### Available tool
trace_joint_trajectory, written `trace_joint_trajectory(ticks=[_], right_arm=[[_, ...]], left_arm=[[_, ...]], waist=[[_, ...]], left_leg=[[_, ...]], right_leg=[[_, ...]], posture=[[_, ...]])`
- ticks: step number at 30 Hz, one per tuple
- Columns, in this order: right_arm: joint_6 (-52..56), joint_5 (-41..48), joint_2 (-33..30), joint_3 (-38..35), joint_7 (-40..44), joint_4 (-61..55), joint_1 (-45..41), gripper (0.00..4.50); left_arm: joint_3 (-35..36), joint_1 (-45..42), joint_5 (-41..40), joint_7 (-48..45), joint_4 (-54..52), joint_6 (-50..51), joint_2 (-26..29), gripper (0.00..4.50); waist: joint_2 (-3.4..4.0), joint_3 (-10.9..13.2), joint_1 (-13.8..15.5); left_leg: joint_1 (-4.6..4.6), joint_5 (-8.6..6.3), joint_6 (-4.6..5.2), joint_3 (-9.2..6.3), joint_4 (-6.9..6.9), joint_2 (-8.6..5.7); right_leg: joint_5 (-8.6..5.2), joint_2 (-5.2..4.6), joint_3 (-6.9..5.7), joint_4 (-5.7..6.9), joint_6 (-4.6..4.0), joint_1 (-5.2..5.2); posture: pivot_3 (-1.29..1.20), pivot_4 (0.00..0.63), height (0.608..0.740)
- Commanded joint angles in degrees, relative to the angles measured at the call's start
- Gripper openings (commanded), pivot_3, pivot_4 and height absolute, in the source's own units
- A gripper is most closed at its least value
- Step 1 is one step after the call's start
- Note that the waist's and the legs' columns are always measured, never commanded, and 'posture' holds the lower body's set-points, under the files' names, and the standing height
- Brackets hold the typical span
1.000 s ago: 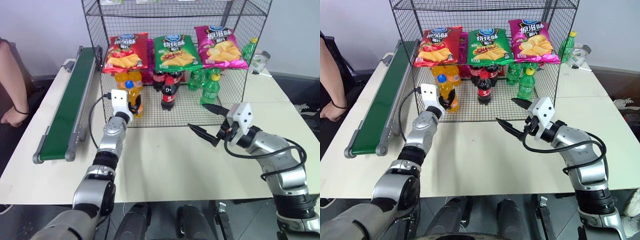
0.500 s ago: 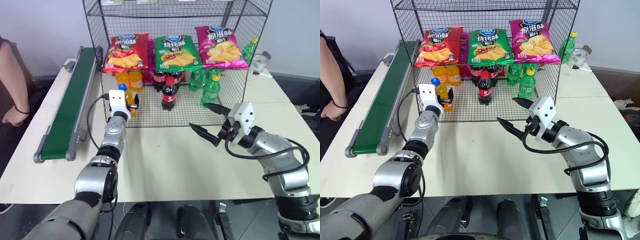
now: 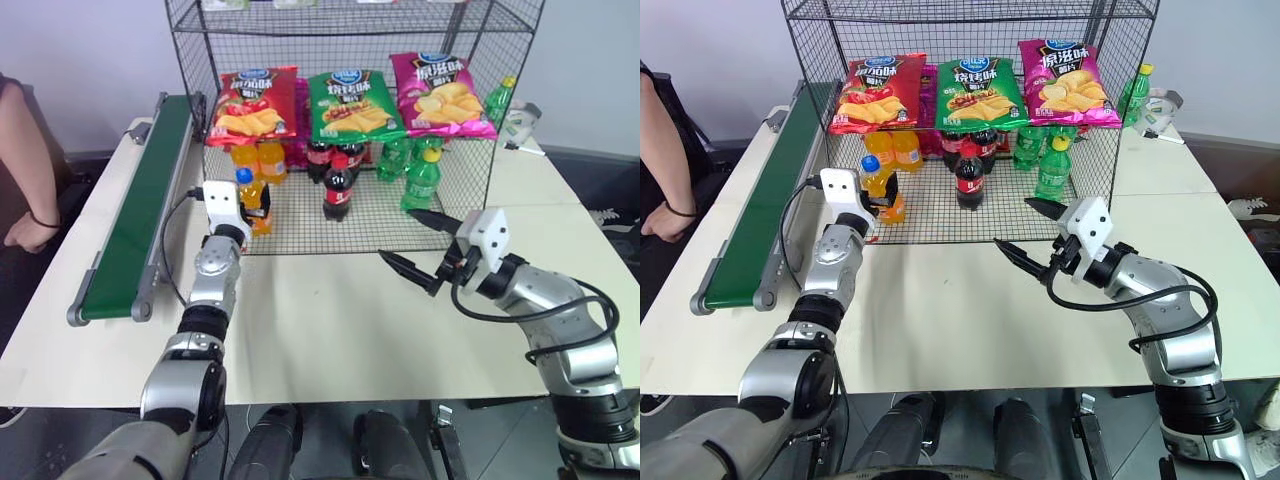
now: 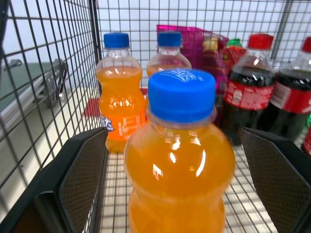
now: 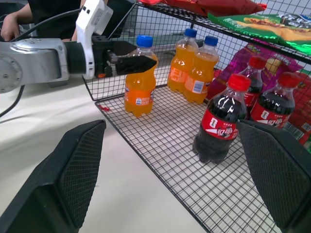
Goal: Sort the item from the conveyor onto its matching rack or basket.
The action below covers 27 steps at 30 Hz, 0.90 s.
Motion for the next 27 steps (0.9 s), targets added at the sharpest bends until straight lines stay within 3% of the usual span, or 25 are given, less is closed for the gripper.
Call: trace_joint_trajectory(ticks=[1,8,14,21,27], right_arm=[[0.34,0.75,-0.66,-0.87,-0.08,-1.87,-1.67,4.50],[2.00,1.09,-1.27,-1.13,0.08,-2.40,-3.19,4.50],[2.23,1.36,-2.49,-2.17,0.97,-1.85,-3.51,4.50],[1.04,0.94,-2.76,-2.60,2.38,0.01,-3.43,4.50],[1.05,1.15,-3.46,-3.06,3.66,0.58,-2.89,4.50]], left_arm=[[-1.58,3.26,-0.16,-2.53,-11.49,6.29,1.46,4.49],[-2.25,11.58,-4.09,-8.85,-30.55,17.88,4.15,4.49],[1.48,19.98,-13.10,-18.77,-47.59,33.50,15.05,4.49],[10.03,27.06,-20.03,-25.94,-52.83,40.84,26.71,4.49],[12.33,29.77,-21.61,-26.72,-54.62,42.44,28.70,4.49]], waist=[[0.01,0.00,-0.01],[0.03,-0.02,0.01],[0.07,-0.04,-0.26],[0.09,-0.03,-0.21],[0.09,-0.03,0.22]], left_leg=[[0.00,0.00,0.00,0.00,0.00,0.00],[0.00,0.00,-0.01,0.00,0.00,0.01],[0.02,0.00,-0.02,0.00,-0.05,0.07],[0.03,-0.01,-0.02,0.00,-0.08,0.08],[0.03,-0.02,-0.01,0.00,-0.07,0.07]], right_leg=[[0.00,0.00,0.01,0.00,0.00,0.00],[0.00,-0.01,0.03,0.00,-0.01,0.00],[-0.01,-0.05,0.06,0.00,-0.03,-0.02],[-0.03,-0.09,0.09,-0.02,-0.05,-0.03],[-0.04,-0.13,0.14,-0.07,-0.08,0.00]], posture=[[0.00,0.150,0.740],[0.00,0.150,0.740],[0.00,0.150,0.740],[0.00,0.150,0.740],[0.00,0.150,0.740]])
